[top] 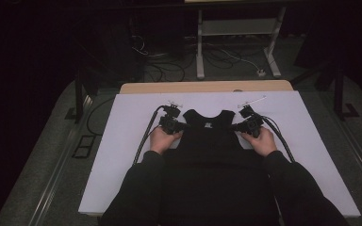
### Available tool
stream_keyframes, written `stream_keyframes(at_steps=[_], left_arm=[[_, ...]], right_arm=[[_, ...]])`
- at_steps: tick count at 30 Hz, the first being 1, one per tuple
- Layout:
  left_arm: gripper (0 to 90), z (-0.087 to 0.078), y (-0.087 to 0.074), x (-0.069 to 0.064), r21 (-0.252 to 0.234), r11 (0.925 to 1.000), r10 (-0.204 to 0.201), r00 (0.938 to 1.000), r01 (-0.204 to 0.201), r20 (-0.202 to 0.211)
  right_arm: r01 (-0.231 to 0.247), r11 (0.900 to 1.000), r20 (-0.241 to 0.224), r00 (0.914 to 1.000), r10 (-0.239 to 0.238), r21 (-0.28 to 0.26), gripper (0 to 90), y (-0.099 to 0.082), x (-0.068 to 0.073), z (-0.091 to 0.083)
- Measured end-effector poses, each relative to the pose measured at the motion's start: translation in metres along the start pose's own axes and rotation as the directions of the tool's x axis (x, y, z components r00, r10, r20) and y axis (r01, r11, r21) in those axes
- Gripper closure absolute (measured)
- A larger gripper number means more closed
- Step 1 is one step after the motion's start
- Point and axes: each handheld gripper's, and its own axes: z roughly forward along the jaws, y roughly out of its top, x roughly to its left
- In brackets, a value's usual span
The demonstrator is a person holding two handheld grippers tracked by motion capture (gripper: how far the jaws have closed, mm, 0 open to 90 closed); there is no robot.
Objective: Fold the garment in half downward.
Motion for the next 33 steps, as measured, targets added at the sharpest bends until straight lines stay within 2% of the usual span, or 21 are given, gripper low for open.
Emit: stream_keyframes(at_steps=[3, 8, 13, 15, 19, 23, 24, 33], left_arm=[[85.0, -0.003, -0.002, -0.003, -0.009, 0.9994, 0.033, 0.9994, -0.033, -0.011], [85.0, -0.009, -0.005, -0.009, -0.052, 0.9982, 0.03, 0.9995, -0.03, -0.004], [85.0, -0.017, -0.004, -0.012, -0.05, 0.9975, 0.049, 0.9987, -0.05, -0.011], [85.0, -0.02, -0.005, -0.013, -0.065, 0.9973, 0.035, 0.9994, -0.035, -0.004], [84.9, -0.027, -0.007, -0.014, -0.067, 0.9968, 0.044, 0.999, -0.044, 0.001], [84.9, -0.034, -0.009, -0.015, -0.092, 0.9956, 0.02, 0.9996, -0.018, 0.018], [84.9, -0.035, -0.01, -0.015, -0.089, 0.9958, 0.024, 0.9995, -0.022, 0.022], [84.8, -0.039, -0.014, -0.02, -0.102, 0.9946, 0.018, 0.9997, -0.016, 0.019]], right_arm=[[-0.015, 0.9998, -0.014, 0.9998, 0.015, -0.011, 85.3, -0.002, -0.001, -0.002], [-0.03, 0.9992, -0.037, 0.9989, 0.029, -0.024, 85.3, -0.005, -0.004, -0.007], [-0.029, 0.9984, -0.052, 0.9983, 0.027, -0.049, 85.3, -0.005, -0.001, -0.017], [-0.03, 0.998, -0.063, 0.9976, 0.026, -0.056, 85.3, -0.005, -0.001, -0.02], [-0.028, 0.9969, -0.071, 0.9972, 0.022, -0.074, 85.4, -0.007, 0.003, -0.026], [-0.023, 0.996, -0.081, 0.9966, 0.017, -0.086, 85.3, -0.007, 0.006, -0.032], [-0.026, 0.9954, -0.086, 0.9961, 0.018, -0.092, 85.3, -0.007, 0.006, -0.035], [-0.031, 0.9941, -0.105, 0.9943, 0.02, -0.104, 85.3, -0.011, 0.013, -0.044]])
